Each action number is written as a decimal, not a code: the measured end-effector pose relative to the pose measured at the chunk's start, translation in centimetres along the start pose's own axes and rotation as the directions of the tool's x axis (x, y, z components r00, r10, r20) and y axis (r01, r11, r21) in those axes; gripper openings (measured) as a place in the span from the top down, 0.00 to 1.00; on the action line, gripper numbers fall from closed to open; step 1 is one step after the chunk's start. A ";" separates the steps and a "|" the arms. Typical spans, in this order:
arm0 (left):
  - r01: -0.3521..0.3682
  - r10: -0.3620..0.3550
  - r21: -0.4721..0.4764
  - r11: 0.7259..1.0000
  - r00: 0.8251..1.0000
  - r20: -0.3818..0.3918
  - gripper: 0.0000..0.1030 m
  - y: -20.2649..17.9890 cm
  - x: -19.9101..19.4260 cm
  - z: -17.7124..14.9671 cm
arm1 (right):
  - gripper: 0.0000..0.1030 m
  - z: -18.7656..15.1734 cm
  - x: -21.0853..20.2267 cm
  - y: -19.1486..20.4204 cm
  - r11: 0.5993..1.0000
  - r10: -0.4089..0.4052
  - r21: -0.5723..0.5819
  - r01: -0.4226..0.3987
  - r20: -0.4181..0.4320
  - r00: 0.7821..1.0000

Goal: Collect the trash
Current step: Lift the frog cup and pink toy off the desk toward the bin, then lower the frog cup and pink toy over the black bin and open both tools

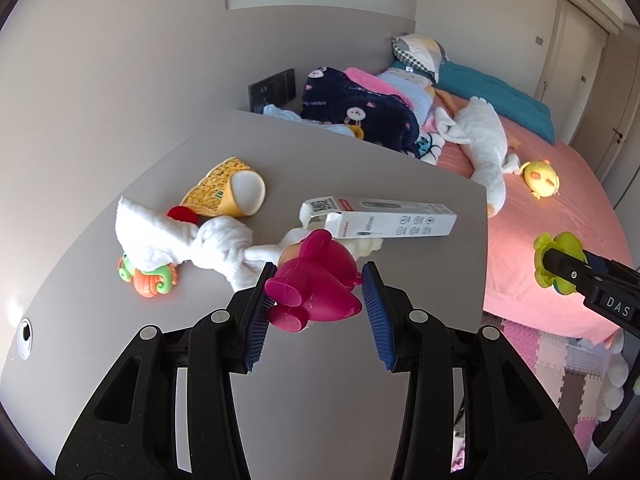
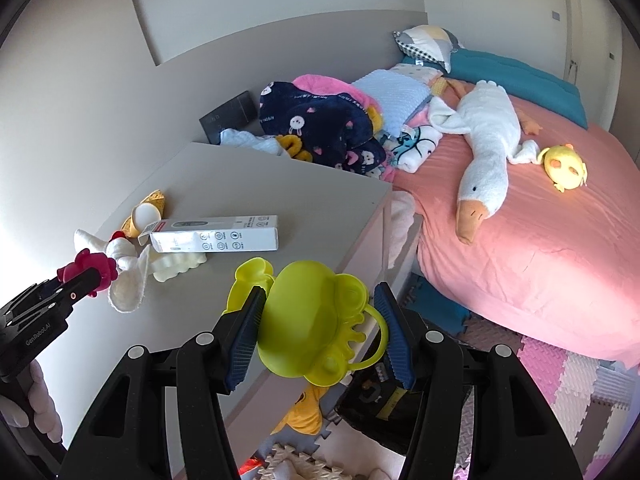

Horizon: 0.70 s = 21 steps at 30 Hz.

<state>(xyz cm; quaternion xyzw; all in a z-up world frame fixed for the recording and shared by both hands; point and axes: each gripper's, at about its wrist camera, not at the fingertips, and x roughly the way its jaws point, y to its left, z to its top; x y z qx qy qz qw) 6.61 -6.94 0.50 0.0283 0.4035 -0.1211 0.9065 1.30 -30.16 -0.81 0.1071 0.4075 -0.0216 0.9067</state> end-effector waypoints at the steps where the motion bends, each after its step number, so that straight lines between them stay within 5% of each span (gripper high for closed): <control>1: 0.006 -0.006 0.004 1.000 1.000 0.000 0.58 -0.5 0.0 0.0 | 0.44 0.0 -0.2 -0.5 1.000 -0.005 0.005 0.005 0.001 1.000; 21: 0.124 -0.122 0.131 0.984 0.992 -0.027 0.58 -10.2 2.0 1.1 | 0.44 -1.0 -2.8 -8.9 0.989 -0.100 0.113 0.097 0.024 0.995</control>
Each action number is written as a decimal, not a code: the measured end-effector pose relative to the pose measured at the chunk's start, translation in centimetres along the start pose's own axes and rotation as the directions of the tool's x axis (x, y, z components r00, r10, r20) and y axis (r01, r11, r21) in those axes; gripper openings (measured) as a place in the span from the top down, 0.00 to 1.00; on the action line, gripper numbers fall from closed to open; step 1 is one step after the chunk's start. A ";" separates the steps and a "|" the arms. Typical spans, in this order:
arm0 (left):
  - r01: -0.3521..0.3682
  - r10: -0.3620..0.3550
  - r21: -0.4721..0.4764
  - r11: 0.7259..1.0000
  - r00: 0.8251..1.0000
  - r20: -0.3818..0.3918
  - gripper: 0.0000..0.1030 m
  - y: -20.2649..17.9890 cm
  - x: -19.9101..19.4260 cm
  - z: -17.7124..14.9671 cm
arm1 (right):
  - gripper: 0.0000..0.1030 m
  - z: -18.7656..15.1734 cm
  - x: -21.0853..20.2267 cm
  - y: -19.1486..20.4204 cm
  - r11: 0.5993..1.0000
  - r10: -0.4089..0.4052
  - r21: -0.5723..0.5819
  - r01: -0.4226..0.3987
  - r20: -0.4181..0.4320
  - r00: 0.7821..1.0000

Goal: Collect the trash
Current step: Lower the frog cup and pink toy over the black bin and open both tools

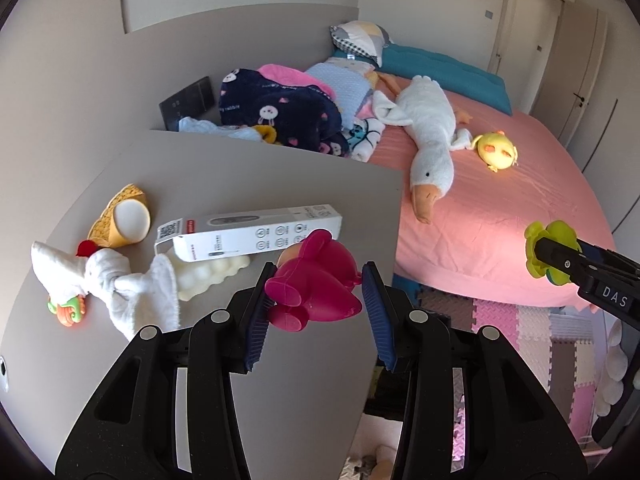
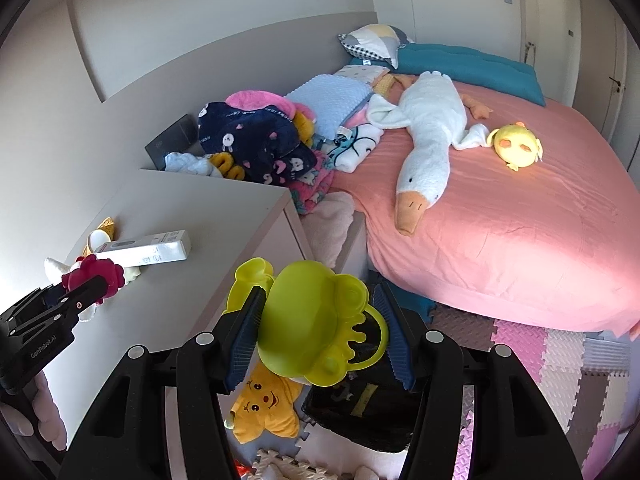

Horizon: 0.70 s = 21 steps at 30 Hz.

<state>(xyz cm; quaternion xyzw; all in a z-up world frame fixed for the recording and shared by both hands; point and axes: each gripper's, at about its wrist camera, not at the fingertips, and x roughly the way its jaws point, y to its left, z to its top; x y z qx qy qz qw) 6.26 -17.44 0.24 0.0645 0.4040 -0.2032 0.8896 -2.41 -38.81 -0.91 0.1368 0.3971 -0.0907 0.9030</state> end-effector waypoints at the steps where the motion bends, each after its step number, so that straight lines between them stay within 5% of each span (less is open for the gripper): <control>1: 0.007 -0.007 0.008 1.000 1.000 -0.001 0.58 -0.6 0.2 0.1 | 0.44 0.0 -0.1 -0.5 1.000 -0.006 0.006 0.006 0.003 1.000; 19: 0.150 -0.141 0.146 0.978 0.988 -0.066 0.57 -9.7 2.3 0.3 | 0.44 0.3 -1.4 -6.9 0.996 -0.053 0.074 0.052 0.011 0.999; 21: 0.172 -0.160 0.154 0.973 0.984 -0.083 0.40 -10.6 2.5 0.1 | 0.40 0.6 -1.5 -7.1 0.994 -0.089 0.069 0.088 0.018 0.996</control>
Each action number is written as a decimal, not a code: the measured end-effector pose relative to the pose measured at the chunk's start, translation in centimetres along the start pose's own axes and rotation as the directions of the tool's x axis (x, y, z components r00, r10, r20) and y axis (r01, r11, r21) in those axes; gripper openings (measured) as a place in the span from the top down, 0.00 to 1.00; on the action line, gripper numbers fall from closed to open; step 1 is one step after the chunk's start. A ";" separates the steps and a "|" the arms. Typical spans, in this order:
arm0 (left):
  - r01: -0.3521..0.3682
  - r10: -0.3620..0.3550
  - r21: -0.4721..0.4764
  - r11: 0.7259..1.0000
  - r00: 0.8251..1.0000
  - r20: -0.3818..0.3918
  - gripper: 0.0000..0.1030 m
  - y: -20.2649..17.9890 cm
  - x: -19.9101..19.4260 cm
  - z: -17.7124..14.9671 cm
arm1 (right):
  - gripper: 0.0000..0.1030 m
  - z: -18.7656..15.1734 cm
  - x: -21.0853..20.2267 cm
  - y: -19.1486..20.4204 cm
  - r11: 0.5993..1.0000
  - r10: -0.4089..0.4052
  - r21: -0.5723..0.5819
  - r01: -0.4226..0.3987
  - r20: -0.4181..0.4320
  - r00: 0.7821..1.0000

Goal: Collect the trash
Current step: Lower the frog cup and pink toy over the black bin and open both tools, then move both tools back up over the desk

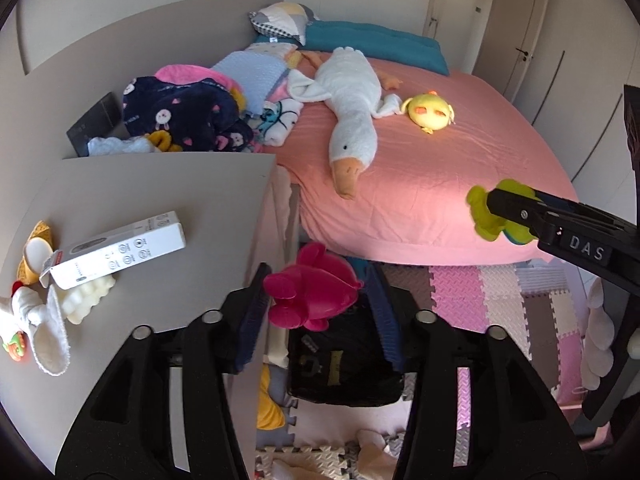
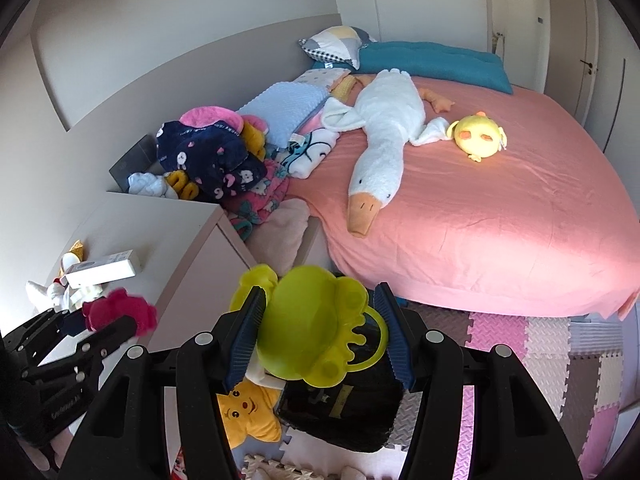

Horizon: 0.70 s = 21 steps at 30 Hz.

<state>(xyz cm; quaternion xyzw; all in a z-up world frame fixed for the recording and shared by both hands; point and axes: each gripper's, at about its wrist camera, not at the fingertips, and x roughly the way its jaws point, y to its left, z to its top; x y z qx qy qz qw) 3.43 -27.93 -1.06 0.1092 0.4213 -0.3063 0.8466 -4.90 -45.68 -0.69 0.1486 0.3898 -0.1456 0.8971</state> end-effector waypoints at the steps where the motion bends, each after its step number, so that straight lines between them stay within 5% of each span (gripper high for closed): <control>1: 0.000 0.000 0.007 1.000 1.000 0.006 0.26 -0.4 0.1 0.0 | 0.35 0.2 -0.1 -0.2 1.000 -0.016 -0.002 0.016 0.010 1.000; 21: -0.031 0.031 0.012 0.999 0.999 -0.028 0.21 -0.1 0.6 -0.8 | 0.34 1.6 -0.3 -1.7 0.999 -0.029 0.045 0.027 0.040 0.999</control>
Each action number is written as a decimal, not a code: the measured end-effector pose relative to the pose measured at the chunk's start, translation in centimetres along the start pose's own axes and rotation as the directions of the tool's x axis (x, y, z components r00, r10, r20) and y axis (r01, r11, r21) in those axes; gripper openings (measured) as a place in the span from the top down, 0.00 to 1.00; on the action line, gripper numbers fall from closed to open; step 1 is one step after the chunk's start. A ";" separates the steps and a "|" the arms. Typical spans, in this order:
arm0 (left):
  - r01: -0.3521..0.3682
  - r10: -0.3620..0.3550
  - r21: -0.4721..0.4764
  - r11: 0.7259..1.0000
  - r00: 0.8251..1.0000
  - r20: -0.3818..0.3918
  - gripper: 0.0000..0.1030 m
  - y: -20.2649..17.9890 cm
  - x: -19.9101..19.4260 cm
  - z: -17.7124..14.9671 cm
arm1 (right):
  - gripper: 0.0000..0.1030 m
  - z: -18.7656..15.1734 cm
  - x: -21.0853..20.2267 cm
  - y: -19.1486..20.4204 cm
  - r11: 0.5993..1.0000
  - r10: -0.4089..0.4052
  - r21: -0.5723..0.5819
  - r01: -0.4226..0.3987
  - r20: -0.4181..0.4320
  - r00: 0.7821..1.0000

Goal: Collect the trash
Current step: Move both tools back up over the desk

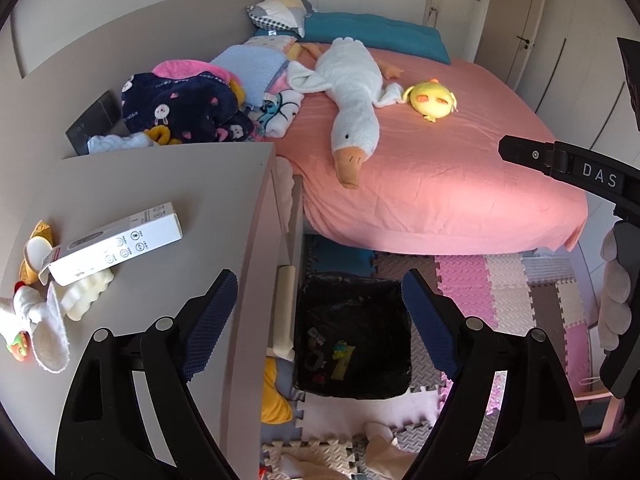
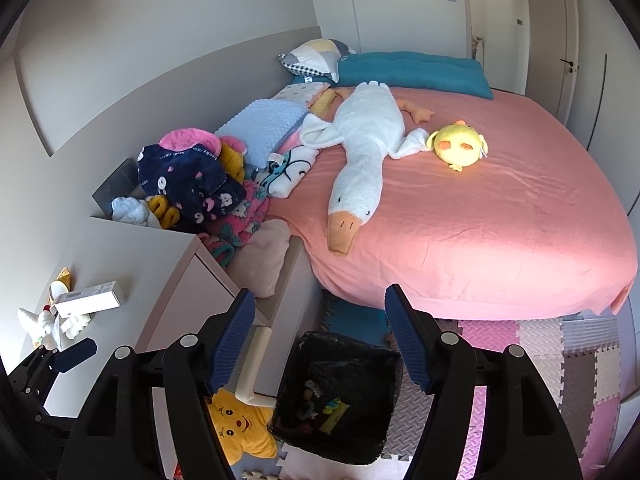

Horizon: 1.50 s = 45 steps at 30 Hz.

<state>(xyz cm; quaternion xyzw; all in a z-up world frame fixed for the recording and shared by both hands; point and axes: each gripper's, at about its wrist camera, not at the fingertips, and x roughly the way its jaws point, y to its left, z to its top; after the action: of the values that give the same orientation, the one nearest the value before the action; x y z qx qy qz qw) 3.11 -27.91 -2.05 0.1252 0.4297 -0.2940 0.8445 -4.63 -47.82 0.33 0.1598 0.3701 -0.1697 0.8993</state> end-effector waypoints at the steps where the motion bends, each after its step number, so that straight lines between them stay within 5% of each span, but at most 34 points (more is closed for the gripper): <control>1: -0.004 0.004 -0.005 1.000 1.000 -0.001 0.21 0.4 -0.1 -0.1 | 0.34 0.0 0.0 0.3 1.000 0.004 -0.004 -0.004 0.001 1.000; 19: -0.119 0.117 -0.144 0.982 0.993 -0.020 0.21 8.2 -3.0 -3.2 | 0.34 -1.5 2.0 9.7 0.982 0.124 -0.136 -0.132 -0.064 0.990; 35: -0.241 0.233 -0.298 0.923 0.970 -0.064 0.21 16.1 -6.4 -7.1 | 0.34 -3.0 4.1 19.0 0.929 0.223 -0.265 -0.257 -0.153 0.963; 45: -0.290 0.278 -0.385 0.876 0.957 -0.086 0.21 20.2 -7.6 -8.4 | 0.34 -4.2 5.3 24.2 0.862 0.237 -0.401 -0.311 -0.223 0.946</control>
<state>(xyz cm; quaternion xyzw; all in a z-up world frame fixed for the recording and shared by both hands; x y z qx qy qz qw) 6.35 -4.98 -1.79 0.0187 0.4689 -0.0728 0.8801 6.64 -25.53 -2.41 0.0217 0.4452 0.0602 0.8931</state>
